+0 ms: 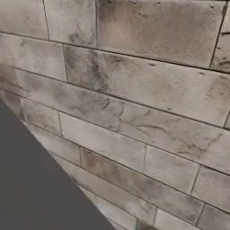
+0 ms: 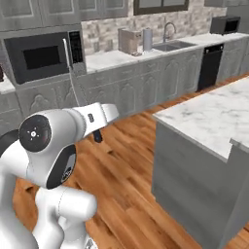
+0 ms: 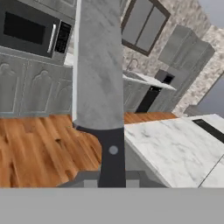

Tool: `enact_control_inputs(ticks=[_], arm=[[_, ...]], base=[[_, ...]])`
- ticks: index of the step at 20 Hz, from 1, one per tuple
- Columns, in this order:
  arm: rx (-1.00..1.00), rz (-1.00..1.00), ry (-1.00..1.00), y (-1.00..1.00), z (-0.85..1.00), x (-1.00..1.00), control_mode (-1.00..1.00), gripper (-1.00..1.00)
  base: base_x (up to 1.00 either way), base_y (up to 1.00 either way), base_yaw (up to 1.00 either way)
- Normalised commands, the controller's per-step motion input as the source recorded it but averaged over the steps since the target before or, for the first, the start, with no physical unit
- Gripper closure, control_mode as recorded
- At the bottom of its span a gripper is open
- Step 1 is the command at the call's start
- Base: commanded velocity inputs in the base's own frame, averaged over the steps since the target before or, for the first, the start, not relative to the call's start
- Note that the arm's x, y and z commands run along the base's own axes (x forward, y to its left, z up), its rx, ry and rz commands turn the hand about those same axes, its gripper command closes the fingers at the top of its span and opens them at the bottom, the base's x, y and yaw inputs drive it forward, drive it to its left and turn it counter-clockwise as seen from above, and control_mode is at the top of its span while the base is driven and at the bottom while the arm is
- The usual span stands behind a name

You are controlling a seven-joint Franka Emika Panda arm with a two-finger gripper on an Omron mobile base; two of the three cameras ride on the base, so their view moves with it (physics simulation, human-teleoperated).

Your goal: Pick up the metallic utensils from the counter and place them in the open drawer. Make sure not to pick up any wooden utensils.

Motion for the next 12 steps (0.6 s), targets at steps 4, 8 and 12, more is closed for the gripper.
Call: enact_control_inputs(ticks=[4,8,12], arm=[[0.0,0.0,0.0,0.0,0.0,0.0,1.0,1.0],[0.0,0.0,0.0,0.0,0.0,0.0,1.0,1.0],[0.0,0.0,0.0,0.0,0.0,0.0,1.0,1.0]], base=[[1.0,0.94,-0.59],[1.0,0.98,-0.58],[1.0,1.0,-0.57]])
